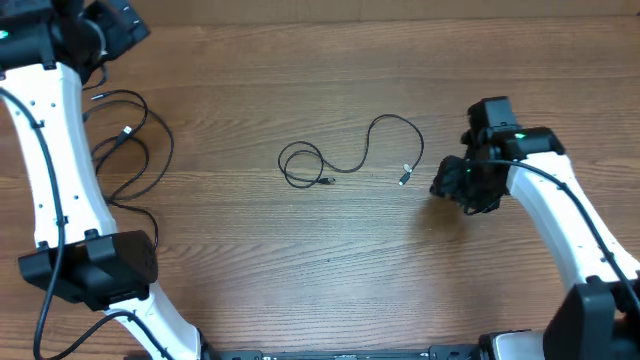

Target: Untangle cables

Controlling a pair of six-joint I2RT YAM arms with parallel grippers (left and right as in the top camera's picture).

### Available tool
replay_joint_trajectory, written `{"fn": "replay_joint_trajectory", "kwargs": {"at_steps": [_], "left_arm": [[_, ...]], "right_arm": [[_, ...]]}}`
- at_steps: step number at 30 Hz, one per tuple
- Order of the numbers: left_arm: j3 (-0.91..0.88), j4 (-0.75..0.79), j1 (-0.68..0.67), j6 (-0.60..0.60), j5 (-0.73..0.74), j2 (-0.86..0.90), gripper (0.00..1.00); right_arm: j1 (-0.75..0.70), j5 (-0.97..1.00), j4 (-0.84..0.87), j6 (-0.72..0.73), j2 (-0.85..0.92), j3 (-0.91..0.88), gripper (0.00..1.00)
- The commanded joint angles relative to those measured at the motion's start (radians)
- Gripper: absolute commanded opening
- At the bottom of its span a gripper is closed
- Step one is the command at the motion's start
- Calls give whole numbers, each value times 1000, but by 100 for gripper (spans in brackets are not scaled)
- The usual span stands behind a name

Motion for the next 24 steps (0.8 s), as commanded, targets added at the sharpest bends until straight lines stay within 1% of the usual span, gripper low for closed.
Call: {"fn": "replay_joint_trajectory", "kwargs": {"at_steps": [1, 2, 4, 5, 6, 8, 11, 14, 24], "left_arm": [[8, 28, -115, 177, 92, 8, 100], [8, 34, -146, 220, 91, 10, 100], [8, 49, -212, 306, 88, 16, 100], [8, 55, -244, 349, 88, 21, 100], [8, 63, -313, 438, 87, 38, 100], [8, 65, -376, 512, 87, 59, 99], [8, 71, -460, 579, 86, 108, 96], [8, 71, -526, 614, 87, 164, 96], [8, 71, -681, 629, 84, 396, 93]], "right_arm": [[-61, 19, -4, 29, -88, 53, 58], [-80, 19, -6, 35, -100, 53, 59], [-125, 18, -16, 56, -122, 53, 63], [-142, 15, -21, 56, -128, 53, 67], [-181, 14, -36, 56, -136, 53, 72], [-214, 15, -60, 55, -136, 53, 73], [-253, 15, -85, 51, -136, 53, 73], [-283, 15, -96, 51, -136, 53, 73], [-309, 15, -107, 51, -136, 53, 73]]}}
